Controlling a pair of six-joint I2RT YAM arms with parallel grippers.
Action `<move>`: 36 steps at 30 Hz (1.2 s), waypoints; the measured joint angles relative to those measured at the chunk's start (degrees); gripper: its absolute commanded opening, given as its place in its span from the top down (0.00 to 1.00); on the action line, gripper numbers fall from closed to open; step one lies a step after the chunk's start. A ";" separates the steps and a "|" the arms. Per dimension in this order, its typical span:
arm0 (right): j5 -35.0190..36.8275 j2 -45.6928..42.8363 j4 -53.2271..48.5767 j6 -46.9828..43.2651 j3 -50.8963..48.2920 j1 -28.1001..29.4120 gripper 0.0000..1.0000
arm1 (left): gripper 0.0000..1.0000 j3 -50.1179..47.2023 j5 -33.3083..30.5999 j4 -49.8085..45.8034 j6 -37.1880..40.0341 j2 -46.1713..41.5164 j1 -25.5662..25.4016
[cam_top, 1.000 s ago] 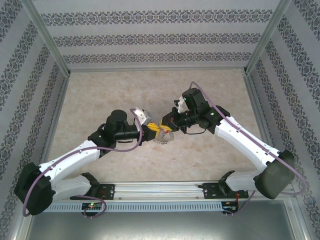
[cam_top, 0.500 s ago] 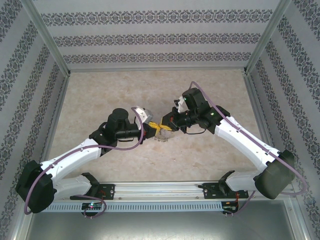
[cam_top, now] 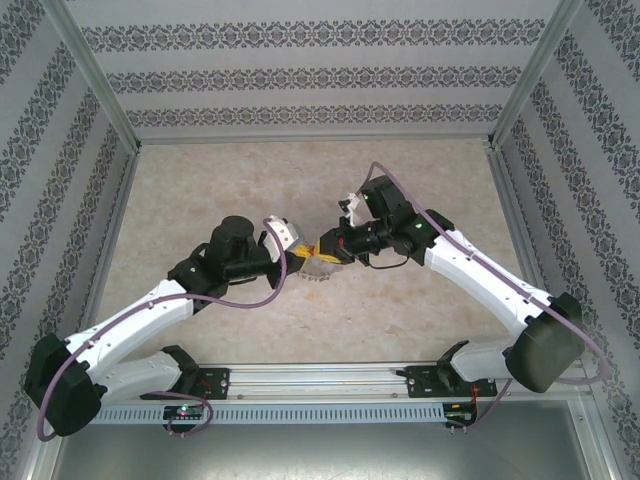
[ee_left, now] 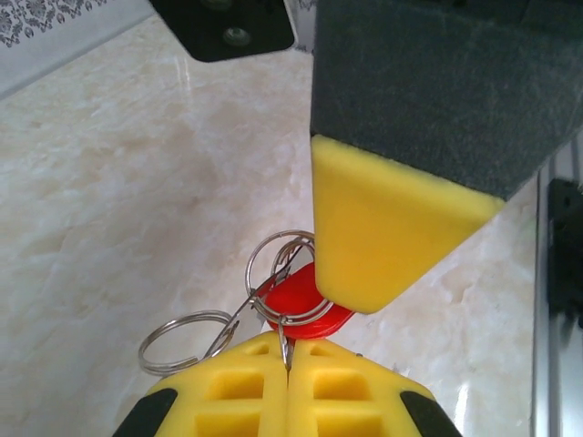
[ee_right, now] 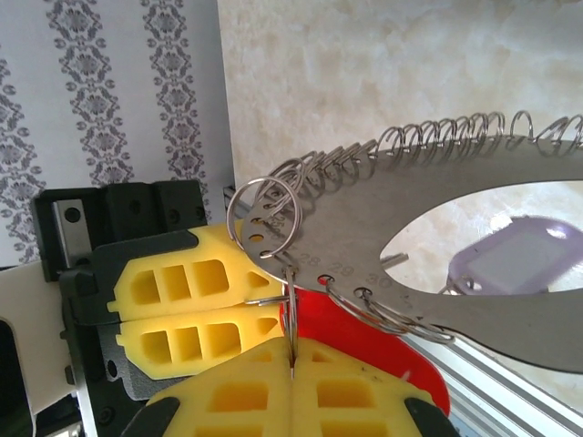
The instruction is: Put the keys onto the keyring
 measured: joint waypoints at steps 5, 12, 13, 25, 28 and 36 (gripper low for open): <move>-3.63 1.79 -0.98 -4.87 0.00 0.11 1.00 | 1.00 1.38 -0.31 -5.62 9.22 -0.09 0.00; -8.59 3.17 -1.53 -10.95 0.00 1.55 1.00 | 0.96 0.52 -0.28 -9.57 19.85 -4.17 0.00; -9.03 3.32 -1.55 -11.78 0.02 2.01 1.00 | 0.94 0.20 -0.28 -9.86 20.90 -4.83 0.00; -11.41 5.05 -4.76 -15.30 2.10 5.18 1.00 | 1.00 -1.38 -0.02 -10.14 24.44 -6.19 0.48; -10.82 5.05 -4.57 -15.26 2.10 4.09 0.96 | 1.00 -1.55 0.94 -10.14 23.71 -6.38 0.70; -9.18 -1.99 -2.91 -23.74 1.01 0.59 0.77 | 1.00 -3.54 2.36 -9.62 22.05 -7.45 0.92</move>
